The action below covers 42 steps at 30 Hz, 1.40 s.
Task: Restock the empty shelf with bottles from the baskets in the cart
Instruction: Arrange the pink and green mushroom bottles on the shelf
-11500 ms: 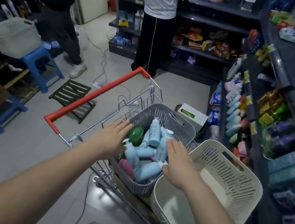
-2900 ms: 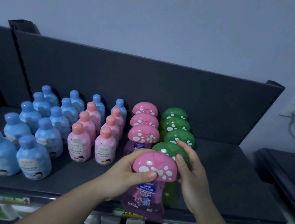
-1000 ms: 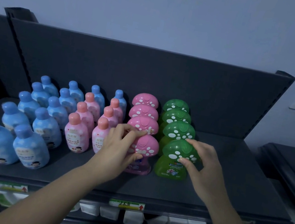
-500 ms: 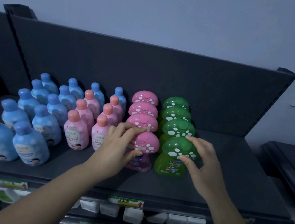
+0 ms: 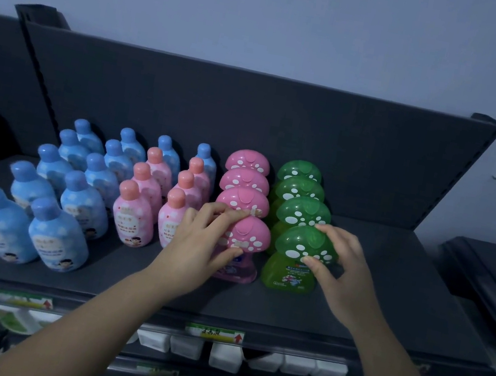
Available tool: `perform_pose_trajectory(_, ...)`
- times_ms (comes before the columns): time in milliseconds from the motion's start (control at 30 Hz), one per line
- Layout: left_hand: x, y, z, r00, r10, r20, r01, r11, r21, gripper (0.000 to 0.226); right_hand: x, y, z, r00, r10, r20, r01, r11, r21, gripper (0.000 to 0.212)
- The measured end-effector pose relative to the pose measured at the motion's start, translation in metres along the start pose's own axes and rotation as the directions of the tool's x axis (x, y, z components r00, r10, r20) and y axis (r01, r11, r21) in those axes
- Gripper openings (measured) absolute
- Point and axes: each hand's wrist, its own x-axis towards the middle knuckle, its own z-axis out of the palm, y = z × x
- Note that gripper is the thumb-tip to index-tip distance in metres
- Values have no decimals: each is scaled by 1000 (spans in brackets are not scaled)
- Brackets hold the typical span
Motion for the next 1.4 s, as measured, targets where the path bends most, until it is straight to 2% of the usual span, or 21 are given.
perform_pose_trajectory(100, 1, -2, -2, 1000, 10, 9, -10, 1000, 26, 60, 1, 0, -1, 1000, -7, 7, 7, 1000, 11, 49)
perform_pose_trajectory(533, -1, -3, 0, 1000, -22, 2, 22, 1000, -13, 62, 4, 3, 0, 1000, -9, 24, 7, 998, 67, 53)
perform_pose_trajectory(833, -4, 2, 2, 998, -69, -12, 69, 998, -13, 61, 5, 7, -1, 997, -72, 22, 70, 995, 73, 52)
perform_pose_trajectory(933, -4, 5, 1, 997, -81, -8, 81, 997, -2, 61, 7, 7, -6, 994, -97, 48, 96, 995, 15, 52)
perform_pose_trajectory(1100, -5, 11, -3, 996, -84, -18, 84, 996, 29, 65, 13, -3, -16, 989, -90, 114, 111, 975, -191, 52)
perform_pose_trajectory(1200, -4, 16, -7, 995, -102, 21, 102, 995, -10, 66, 17, -10, -20, 983, -43, 180, 83, 972, -220, 53)
perform_pose_trajectory(1300, -5, 16, -14, 992, -95, 82, 101, 992, -70, 70, 22, -22, -23, 976, -32, 217, 86, 966, -245, 63)
perform_pose_trajectory(1400, -8, 13, -33, 995, -69, 77, 72, 997, -38, 69, 29, -40, -23, 973, -59, 225, 123, 950, -286, 69)
